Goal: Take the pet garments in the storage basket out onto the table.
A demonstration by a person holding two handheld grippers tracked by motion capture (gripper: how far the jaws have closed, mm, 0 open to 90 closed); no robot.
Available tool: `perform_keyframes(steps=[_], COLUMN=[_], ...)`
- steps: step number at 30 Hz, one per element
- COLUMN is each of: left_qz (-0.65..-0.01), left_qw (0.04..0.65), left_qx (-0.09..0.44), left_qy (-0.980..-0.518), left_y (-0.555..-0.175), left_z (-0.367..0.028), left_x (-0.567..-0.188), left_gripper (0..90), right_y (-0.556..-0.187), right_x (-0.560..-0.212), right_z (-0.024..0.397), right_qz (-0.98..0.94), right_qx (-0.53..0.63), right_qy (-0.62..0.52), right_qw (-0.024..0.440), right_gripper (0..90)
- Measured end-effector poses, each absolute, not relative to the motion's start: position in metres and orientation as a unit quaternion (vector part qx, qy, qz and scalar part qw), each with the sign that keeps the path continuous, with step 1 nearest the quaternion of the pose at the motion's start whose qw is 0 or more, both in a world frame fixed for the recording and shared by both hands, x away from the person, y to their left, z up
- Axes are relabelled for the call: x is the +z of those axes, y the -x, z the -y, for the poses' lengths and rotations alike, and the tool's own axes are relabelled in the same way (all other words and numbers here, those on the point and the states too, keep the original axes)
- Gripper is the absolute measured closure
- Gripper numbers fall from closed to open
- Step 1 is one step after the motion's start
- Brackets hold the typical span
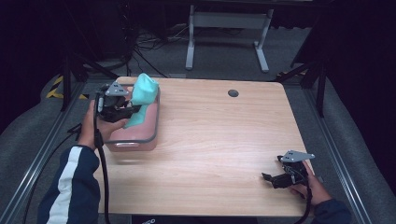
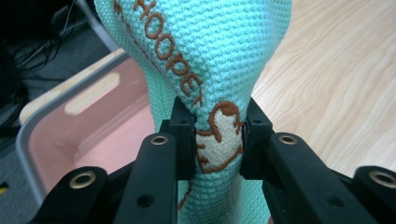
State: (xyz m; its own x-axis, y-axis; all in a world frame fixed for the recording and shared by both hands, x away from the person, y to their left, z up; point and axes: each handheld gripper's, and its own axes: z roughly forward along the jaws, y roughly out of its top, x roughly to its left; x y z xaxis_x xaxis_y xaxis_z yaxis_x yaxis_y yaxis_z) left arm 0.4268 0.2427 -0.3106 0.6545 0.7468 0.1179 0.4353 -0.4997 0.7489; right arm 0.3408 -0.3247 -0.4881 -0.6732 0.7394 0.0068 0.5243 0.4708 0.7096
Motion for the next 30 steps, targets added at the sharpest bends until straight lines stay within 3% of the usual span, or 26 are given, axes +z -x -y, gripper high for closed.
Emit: perform_keyframes(steps=[15, 30], left_qz=[-0.279, -0.213], left_qw=[0.370, 0.355], left_qx=[0.202, 0.167], left_qy=[-0.863, -0.895], left_y=[-0.421, -0.420], left_z=[-0.181, -0.114], left_x=[-0.301, -0.316], left_gripper=[72.5, 72.6], right_y=[-0.341, -0.341], right_x=[-0.488, -0.488], right_z=[0.325, 0.325], right_qz=[-0.843, -0.843], right_qx=[0.354, 0.354], right_qy=[-0.375, -0.375], right_qw=[0.152, 0.152], right_gripper=[0.5, 0.4])
